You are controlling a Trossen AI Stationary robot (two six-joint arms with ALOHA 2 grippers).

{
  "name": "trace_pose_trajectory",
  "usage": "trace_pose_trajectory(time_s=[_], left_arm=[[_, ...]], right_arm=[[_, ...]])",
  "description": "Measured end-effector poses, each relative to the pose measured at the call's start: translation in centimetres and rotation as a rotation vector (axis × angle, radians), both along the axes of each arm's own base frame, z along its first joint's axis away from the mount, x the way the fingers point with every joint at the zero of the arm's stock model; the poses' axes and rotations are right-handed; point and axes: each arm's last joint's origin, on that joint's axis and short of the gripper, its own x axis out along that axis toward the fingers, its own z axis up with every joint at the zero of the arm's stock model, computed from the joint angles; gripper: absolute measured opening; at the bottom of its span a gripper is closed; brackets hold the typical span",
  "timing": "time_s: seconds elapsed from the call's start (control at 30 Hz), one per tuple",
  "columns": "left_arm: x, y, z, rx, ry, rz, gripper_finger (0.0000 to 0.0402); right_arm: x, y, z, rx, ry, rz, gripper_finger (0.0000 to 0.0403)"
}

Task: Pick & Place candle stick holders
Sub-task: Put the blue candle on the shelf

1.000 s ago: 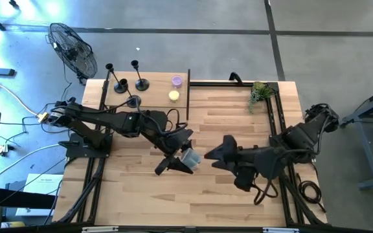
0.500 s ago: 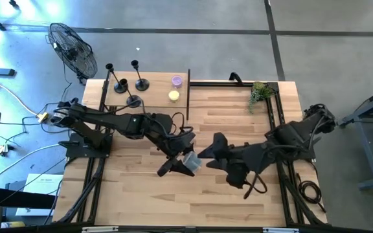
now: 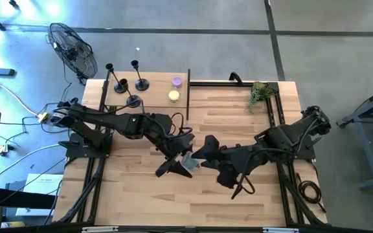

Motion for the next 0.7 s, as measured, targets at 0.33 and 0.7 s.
trace_pose_trajectory(time_s=[0.33,0.7], left_arm=[[-0.01,0.00,-0.04,0.001,0.004,0.000,0.0220],[-0.01,0.00,-0.04,0.001,0.005,0.000,0.0220]], right_arm=[[0.21,0.02,0.36,-0.013,-0.043,-0.008,0.0291],[0.20,-0.10,0.39,-0.062,-0.056,-0.045,0.0291]])
